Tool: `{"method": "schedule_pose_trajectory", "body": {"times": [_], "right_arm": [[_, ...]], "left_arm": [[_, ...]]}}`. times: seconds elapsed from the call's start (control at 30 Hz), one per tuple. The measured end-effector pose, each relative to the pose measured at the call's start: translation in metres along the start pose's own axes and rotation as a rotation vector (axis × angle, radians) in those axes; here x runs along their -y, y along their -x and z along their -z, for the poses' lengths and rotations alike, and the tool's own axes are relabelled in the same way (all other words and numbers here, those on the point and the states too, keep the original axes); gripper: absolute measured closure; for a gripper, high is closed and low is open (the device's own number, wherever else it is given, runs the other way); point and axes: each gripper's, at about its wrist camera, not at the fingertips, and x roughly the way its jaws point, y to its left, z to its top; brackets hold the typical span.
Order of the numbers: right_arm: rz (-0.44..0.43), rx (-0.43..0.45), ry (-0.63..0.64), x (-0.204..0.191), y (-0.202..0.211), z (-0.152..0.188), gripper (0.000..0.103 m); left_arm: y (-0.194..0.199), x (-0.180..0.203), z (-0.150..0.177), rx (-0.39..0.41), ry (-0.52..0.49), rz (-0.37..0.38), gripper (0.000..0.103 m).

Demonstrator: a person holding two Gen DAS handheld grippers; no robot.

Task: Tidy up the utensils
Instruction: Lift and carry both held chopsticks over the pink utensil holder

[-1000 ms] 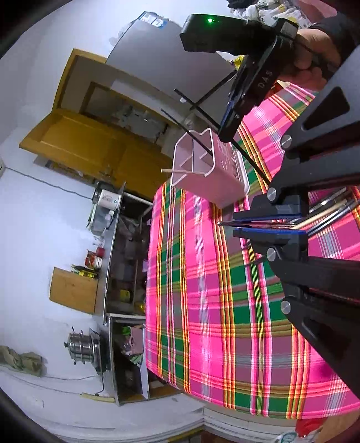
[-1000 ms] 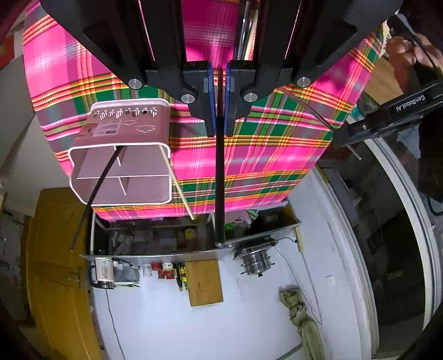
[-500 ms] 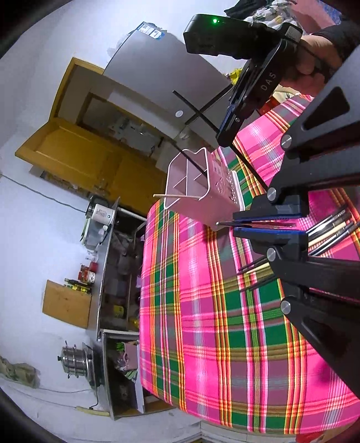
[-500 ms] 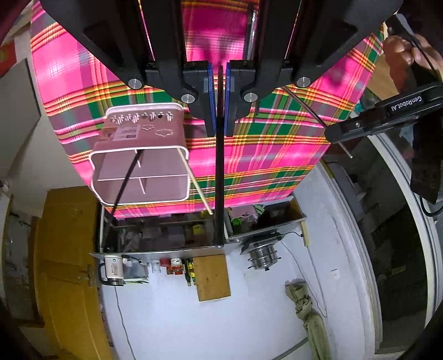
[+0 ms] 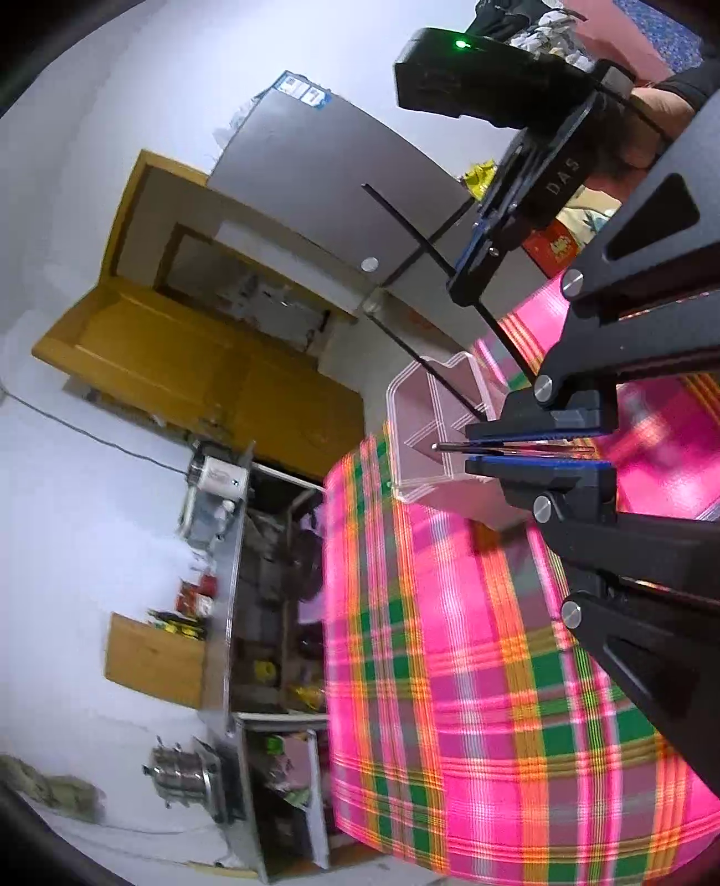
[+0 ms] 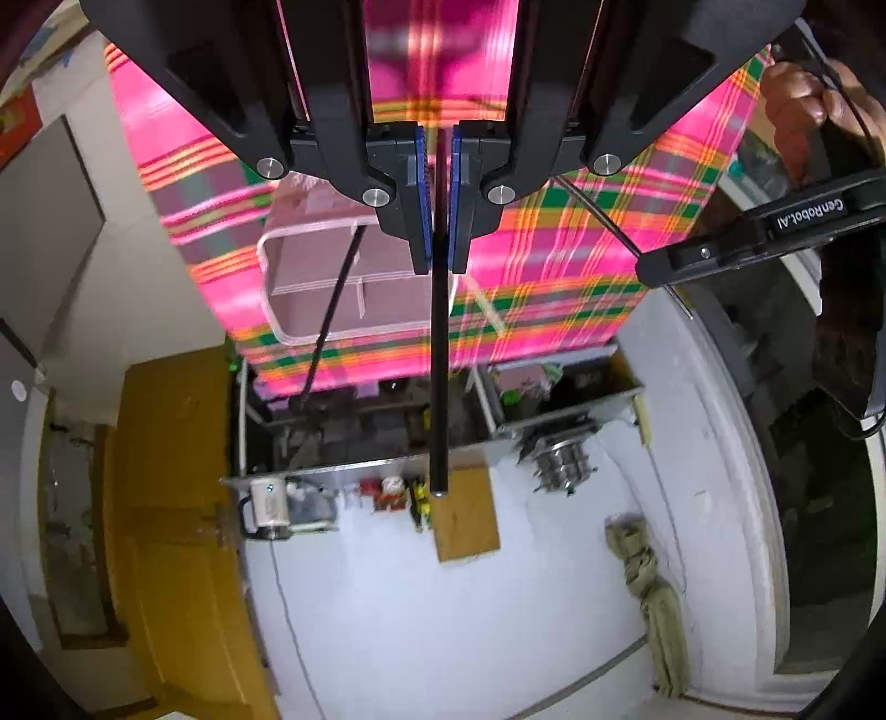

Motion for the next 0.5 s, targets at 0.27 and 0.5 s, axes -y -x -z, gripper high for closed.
{"method": "schedule_pose_trajectory", "body": {"times": [0.27,0.5], "right_arm": [[0.03,0.099,-0.02,0.012,0.007,-0.039,0.097],[0.055,0.106,-0.029,0.019,-0.014,-0.047,0.097]], "left_arm": [[-0.017,0.013,-0.051,0.073,-0.011,0.006,0.099],[-0.048,0.008,-0.059,0.065,-0.01,-0.02,0.099]]}}
